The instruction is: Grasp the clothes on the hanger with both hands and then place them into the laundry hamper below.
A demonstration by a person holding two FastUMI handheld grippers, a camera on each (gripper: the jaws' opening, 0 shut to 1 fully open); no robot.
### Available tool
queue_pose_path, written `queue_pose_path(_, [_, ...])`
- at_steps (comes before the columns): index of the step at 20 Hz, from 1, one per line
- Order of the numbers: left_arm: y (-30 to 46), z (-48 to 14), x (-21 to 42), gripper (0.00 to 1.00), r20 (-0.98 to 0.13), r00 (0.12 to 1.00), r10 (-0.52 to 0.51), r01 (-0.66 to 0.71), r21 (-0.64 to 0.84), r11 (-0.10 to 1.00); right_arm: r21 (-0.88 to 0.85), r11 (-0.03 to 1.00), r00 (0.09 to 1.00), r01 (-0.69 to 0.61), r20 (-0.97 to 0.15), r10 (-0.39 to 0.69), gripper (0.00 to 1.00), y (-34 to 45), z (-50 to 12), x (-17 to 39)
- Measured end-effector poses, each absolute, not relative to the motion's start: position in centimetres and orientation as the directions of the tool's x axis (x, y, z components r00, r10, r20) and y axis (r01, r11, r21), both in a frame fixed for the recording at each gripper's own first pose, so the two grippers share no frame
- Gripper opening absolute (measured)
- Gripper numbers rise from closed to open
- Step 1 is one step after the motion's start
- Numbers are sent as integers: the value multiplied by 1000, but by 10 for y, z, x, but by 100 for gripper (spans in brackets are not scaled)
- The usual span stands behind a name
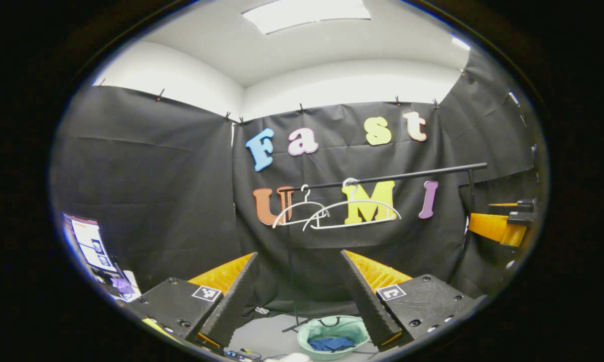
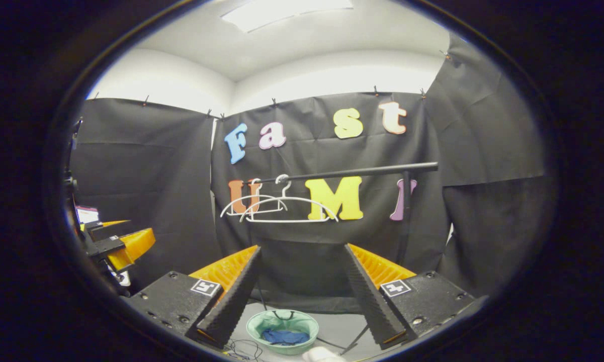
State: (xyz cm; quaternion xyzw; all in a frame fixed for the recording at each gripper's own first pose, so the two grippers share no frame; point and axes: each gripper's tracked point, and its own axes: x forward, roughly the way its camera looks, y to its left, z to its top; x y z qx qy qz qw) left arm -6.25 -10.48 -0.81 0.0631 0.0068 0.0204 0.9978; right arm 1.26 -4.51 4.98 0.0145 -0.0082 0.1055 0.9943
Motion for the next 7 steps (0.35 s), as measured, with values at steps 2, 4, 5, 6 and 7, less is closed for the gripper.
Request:
queue_pose_path(2, [-104, -1, -87, 99, -6, 999, 49, -47, 134, 990, 46, 973, 975, -224, 18, 223, 100, -47, 50, -11])
queue_pose_path(4, [-103, 6, -100, 99, 0, 999, 40, -40, 131, 991, 50, 977, 978, -209, 21, 208, 100, -51, 54, -12])
queue_pose_path(5, [-102, 9, -104, 99, 6, 999, 33, -33, 133, 991, 53, 979, 980, -198, 22, 198, 100, -51, 54, -15])
queue_pose_path(6, [-100, 11, -107, 99, 4, 1000, 24, -24, 131, 991, 60, 979, 981, -196, 27, 195, 100, -51, 54, -26])
queue_pose_path(7, [-98, 13, -109, 99, 9, 1000, 12, -13, 124, 992, 63, 979, 981, -192, 36, 190, 100, -49, 56, -33])
